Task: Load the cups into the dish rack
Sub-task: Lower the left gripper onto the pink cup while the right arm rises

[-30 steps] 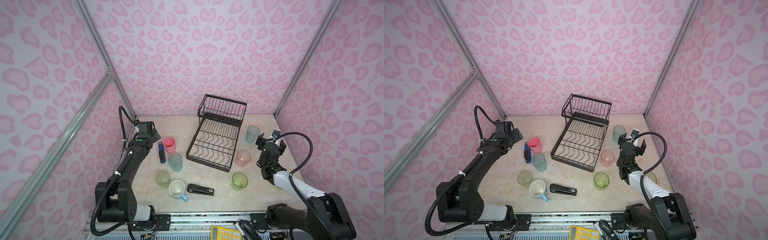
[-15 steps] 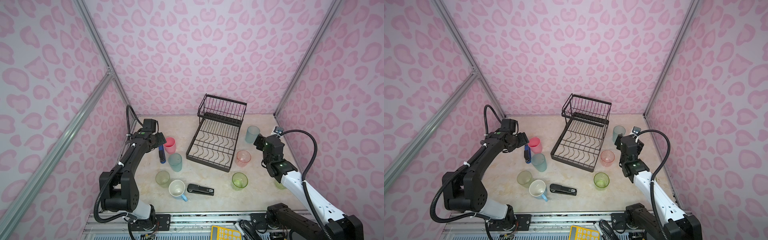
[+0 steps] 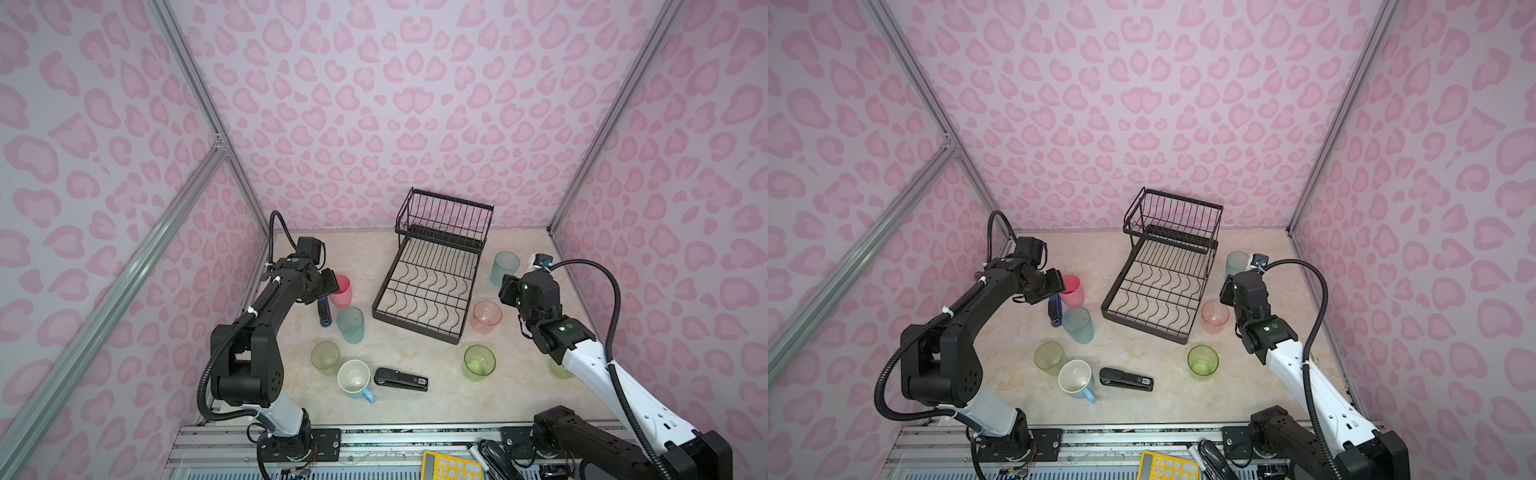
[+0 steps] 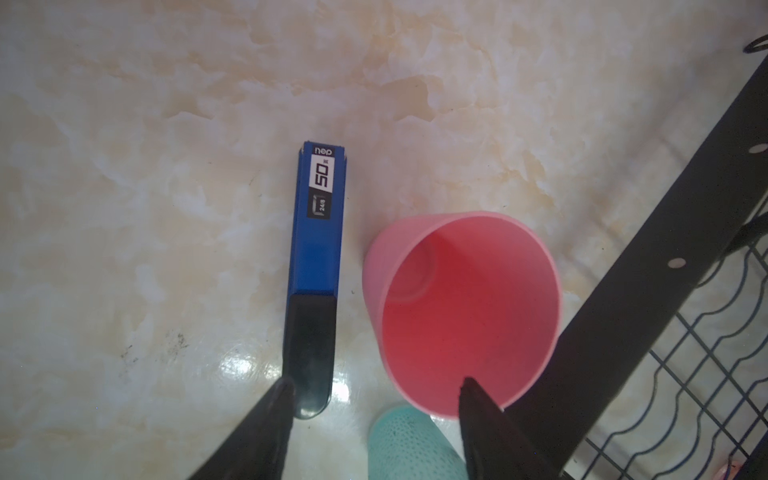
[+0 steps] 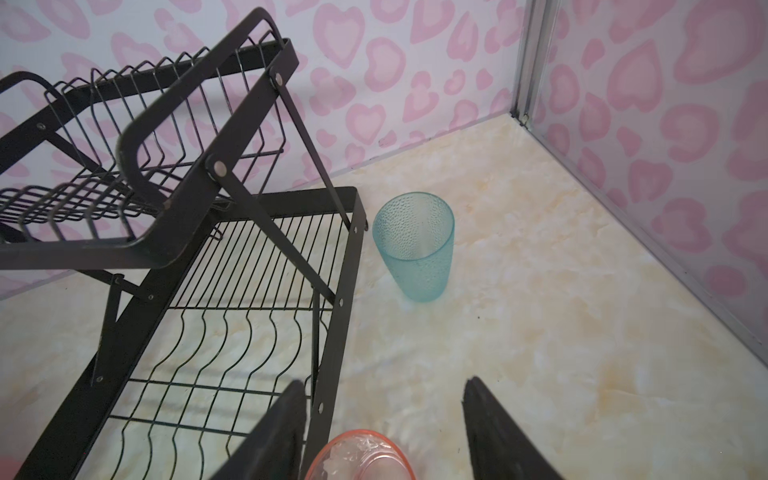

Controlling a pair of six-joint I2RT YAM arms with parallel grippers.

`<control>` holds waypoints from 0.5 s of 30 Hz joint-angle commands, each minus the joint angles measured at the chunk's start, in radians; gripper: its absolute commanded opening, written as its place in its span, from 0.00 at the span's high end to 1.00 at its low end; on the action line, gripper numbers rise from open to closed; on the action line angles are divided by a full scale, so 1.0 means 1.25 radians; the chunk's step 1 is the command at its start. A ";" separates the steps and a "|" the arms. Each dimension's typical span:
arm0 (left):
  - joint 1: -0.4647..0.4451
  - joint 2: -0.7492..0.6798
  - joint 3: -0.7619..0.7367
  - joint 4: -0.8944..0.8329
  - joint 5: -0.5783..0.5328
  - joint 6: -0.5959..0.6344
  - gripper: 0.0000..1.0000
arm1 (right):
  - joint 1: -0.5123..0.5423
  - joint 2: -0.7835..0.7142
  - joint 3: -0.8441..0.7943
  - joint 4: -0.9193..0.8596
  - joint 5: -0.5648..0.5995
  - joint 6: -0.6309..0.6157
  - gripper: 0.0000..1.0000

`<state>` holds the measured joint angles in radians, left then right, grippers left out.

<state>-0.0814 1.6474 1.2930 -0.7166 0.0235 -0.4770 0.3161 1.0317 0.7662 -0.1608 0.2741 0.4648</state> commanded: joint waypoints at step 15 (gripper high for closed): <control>-0.002 0.056 0.026 0.009 -0.006 0.006 0.61 | 0.061 0.040 0.027 -0.006 -0.033 0.007 0.43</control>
<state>-0.0837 1.7042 1.3113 -0.7147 0.0189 -0.4770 0.3870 1.0790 0.7944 -0.1703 0.2276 0.4824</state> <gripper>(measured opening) 0.410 0.570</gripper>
